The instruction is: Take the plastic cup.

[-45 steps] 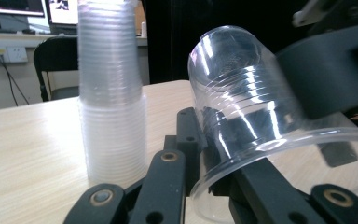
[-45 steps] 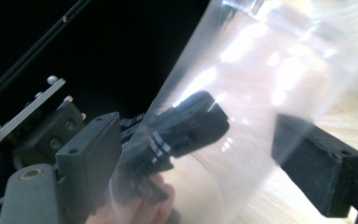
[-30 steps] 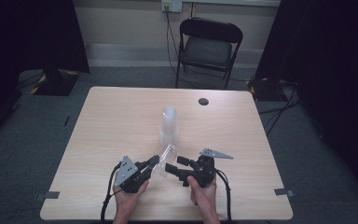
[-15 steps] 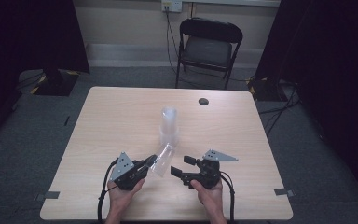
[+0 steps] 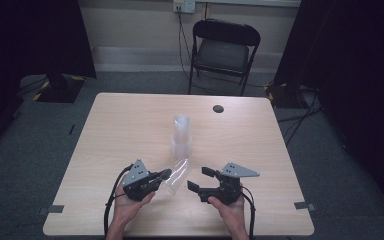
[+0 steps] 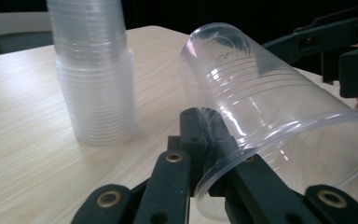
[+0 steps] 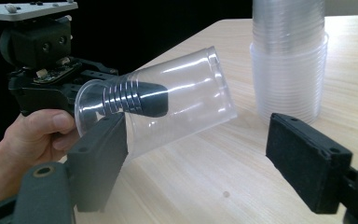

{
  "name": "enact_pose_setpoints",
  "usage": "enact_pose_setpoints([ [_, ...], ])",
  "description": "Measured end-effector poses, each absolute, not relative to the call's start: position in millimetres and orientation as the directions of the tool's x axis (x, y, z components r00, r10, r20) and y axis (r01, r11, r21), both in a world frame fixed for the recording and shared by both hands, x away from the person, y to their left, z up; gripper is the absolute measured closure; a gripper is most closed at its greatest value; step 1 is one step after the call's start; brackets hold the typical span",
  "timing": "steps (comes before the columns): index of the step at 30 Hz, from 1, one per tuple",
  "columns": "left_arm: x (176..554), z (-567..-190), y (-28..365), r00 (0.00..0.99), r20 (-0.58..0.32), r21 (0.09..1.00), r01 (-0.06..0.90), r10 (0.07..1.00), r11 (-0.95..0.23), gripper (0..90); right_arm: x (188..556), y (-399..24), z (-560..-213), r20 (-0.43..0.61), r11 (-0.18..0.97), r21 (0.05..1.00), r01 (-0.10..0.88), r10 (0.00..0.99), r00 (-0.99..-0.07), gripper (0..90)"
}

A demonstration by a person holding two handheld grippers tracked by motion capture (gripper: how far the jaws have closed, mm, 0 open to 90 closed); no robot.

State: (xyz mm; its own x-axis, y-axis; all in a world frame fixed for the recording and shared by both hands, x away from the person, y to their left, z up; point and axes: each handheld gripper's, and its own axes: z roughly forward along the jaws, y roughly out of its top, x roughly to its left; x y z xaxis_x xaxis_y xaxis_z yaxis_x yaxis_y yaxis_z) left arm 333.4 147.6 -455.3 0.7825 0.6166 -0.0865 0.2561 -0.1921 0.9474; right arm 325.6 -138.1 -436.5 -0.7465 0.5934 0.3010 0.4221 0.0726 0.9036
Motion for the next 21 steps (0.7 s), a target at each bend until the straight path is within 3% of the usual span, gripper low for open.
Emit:
enact_pose_setpoints([
  [8, 339.2, -457.7, 147.6, 0.794, -0.098, 0.929, 0.289, 0.6, -0.23, 89.3, 324.4, -137.5, -431.8, 0.238, 0.132, 0.917, 0.376, 0.573, -0.784, 24.5],
  [21, 345.7, -457.0, 135.5, 0.872, -0.093, 0.879, 0.298, 0.48, -0.371, 89.2, 325.8, -125.9, -424.8, 0.156, 0.217, 0.927, 0.306, 0.519, -0.84, 20.1],
])
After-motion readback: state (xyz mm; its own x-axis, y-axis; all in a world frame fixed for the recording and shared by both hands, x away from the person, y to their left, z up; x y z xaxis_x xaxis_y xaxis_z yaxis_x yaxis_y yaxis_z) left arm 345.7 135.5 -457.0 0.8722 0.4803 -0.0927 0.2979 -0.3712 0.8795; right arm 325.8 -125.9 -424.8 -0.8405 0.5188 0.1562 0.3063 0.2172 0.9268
